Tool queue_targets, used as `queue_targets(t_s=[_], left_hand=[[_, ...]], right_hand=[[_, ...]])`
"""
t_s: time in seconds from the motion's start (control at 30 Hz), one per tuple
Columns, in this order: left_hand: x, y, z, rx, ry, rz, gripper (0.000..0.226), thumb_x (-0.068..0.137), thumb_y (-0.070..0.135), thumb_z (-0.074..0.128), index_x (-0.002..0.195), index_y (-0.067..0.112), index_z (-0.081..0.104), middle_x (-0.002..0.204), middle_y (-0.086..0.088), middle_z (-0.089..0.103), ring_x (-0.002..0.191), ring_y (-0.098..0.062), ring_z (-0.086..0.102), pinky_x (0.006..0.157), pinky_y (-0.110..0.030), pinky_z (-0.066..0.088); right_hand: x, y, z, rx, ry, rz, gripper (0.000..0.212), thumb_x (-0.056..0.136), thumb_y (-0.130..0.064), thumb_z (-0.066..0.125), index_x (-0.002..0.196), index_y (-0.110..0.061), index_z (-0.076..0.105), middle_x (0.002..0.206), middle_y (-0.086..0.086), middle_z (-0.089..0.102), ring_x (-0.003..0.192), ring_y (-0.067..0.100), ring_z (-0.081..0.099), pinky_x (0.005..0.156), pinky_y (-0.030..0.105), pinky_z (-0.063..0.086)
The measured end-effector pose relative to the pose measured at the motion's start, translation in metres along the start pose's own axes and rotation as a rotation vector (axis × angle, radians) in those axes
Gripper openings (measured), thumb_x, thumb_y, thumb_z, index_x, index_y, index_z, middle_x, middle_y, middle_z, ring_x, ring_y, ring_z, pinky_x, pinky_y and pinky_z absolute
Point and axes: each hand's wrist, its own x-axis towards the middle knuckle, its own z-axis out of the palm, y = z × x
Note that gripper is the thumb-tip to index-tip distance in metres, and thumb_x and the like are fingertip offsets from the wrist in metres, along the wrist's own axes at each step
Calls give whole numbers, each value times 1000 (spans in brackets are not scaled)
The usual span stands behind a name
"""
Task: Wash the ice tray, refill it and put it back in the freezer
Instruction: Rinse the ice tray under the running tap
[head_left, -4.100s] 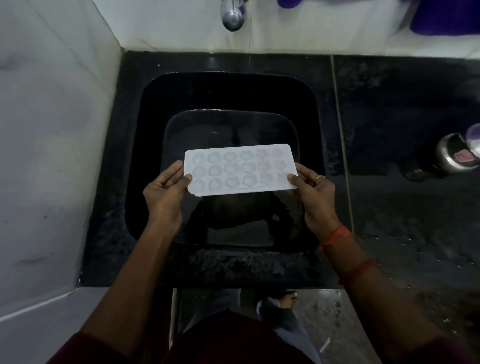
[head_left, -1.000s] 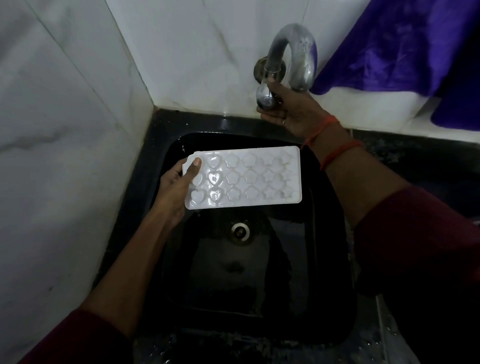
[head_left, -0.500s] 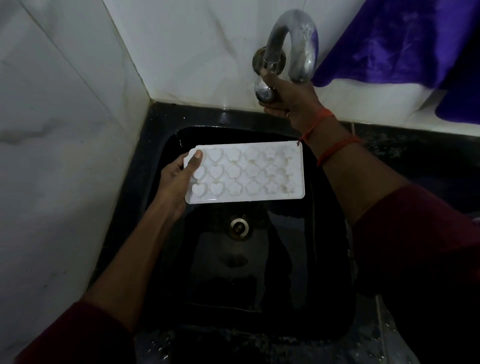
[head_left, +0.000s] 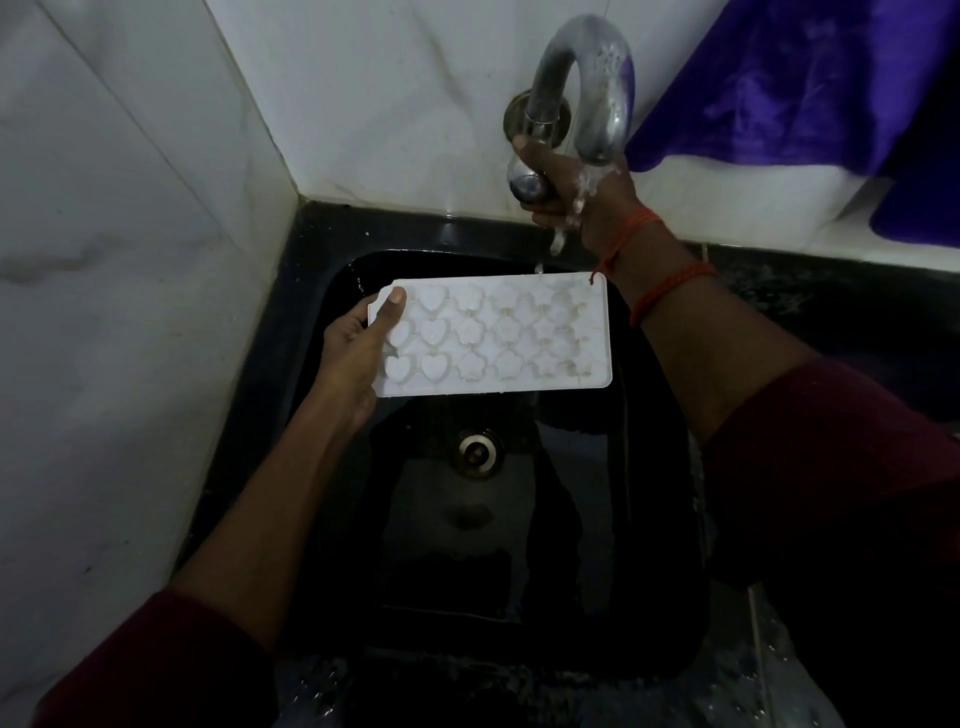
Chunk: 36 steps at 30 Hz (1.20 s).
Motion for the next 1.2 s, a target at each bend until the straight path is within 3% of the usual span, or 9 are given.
queue_targets(t_s=[0.13,0.3,0.43,0.6,0.7,0.77,0.9,1.03,1.2], left_hand=[[2,-1,1,-5,4,3,32,98,30,67,122,10,70,97,-3,80,84,-17,78,60,-29,61],[4,-3,2,14,-4,12,28,98,31,67,119,14,70,94,-2,80,81,-16,78,58,-29,60],[7,-7,0,35,2,20,28,96,36,69,117,18,73,105,-8,79,102,-33,74,79,-47,64],[9,-10,-1,45,20,38,21,95,37,70,109,22,75,106,-9,78,104,-35,71,94,-57,58],[9,-11,-1,41,42,47,21,95,38,71,108,22,75,98,-3,79,94,-29,69,83,-44,62],[9,-13,-1,29,51,53,23,95,39,71,109,22,76,95,-1,79,90,-25,68,73,-36,63],[7,-17,1,13,71,58,12,96,35,70,100,25,75,82,8,77,70,-9,67,57,-22,57],[1,-24,7,-24,95,53,13,96,34,71,96,22,75,83,3,75,70,-11,65,59,-24,56],[-3,-30,12,-51,95,-4,25,92,43,74,105,22,75,91,5,75,77,-11,73,65,-34,61]], right_hand=[[8,7,2,-25,-18,-27,21,87,-32,75,94,-17,62,96,7,74,86,24,75,69,34,63],[-22,12,0,-52,-94,-160,19,93,-35,68,88,-17,68,95,7,73,93,22,72,90,42,59],[-47,19,-6,-24,-124,-228,40,95,-36,65,125,-9,65,107,6,73,98,17,72,93,39,58],[-81,36,-19,-202,-4,-367,42,94,-37,58,128,-12,66,117,6,72,105,13,68,96,35,56],[-112,57,-26,-456,87,-565,31,99,-24,59,125,-11,67,121,6,71,108,13,66,98,23,51],[-130,78,-24,-690,106,-664,38,99,-28,55,133,-11,63,135,10,63,126,24,57,109,33,41],[-155,120,-12,-1044,136,-717,64,104,-42,35,156,-5,26,164,15,23,154,31,13,124,51,12],[-180,131,10,-1110,75,-726,73,105,-53,23,160,-8,8,168,13,1,155,29,-4,125,52,3],[-206,135,39,-1160,-4,-857,69,105,-54,28,160,-12,17,168,8,9,155,25,3,122,56,10]])
